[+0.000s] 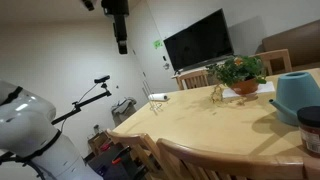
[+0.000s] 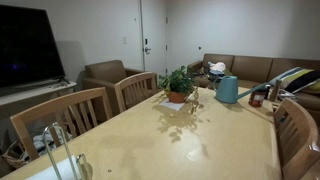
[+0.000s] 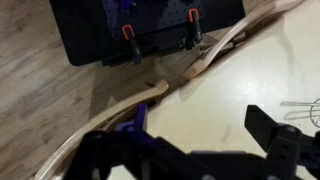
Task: Move the flower pot to the left
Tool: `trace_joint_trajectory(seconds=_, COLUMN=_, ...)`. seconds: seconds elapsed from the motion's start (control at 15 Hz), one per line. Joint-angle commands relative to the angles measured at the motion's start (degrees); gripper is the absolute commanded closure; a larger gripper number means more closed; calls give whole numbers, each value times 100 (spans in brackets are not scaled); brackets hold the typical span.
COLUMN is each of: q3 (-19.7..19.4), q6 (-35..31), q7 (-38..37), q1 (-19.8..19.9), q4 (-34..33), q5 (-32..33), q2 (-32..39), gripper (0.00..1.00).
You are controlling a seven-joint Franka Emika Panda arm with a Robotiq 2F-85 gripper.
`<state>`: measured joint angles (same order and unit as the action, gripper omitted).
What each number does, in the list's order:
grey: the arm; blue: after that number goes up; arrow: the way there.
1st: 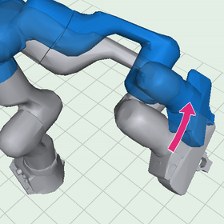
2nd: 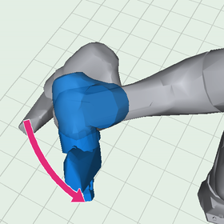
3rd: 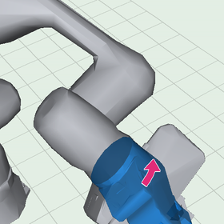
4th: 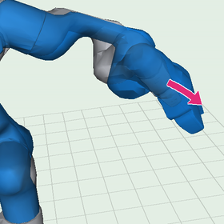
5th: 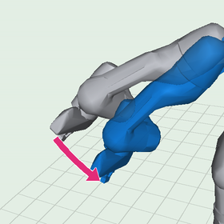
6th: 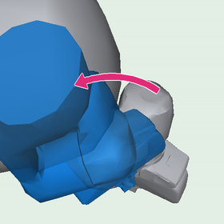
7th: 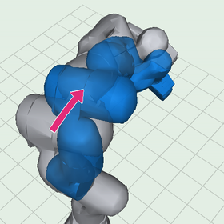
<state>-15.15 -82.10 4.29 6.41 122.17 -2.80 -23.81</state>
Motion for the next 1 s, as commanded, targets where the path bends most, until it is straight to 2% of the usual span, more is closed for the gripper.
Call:
trace_joint_trajectory(seconds=0.0, q3=115, q6=18, q7=50, q1=145, q4=-18, q5=-37, q2=24, gripper=0)
trace_joint_trajectory(seconds=0.07, q3=187, q6=-744, q7=-351, q1=230, q4=140, q5=-82, q2=-54, gripper=0)
trace_joint_trajectory(seconds=0.53, q3=169, q6=-2897, q7=-1326, q1=269, q4=-280, q5=-1187, q2=728, gripper=0)
trace_joint_trajectory(seconds=0.8, q3=169, q6=-4157, q7=-1850, q1=258, q4=-621, q5=-1885, q2=1460, gripper=0)
trace_joint_trajectory(seconds=0.93, q3=186, q6=-4741, q7=-2178, q1=284, q4=-791, q5=-2030, q2=1889, gripper=0)
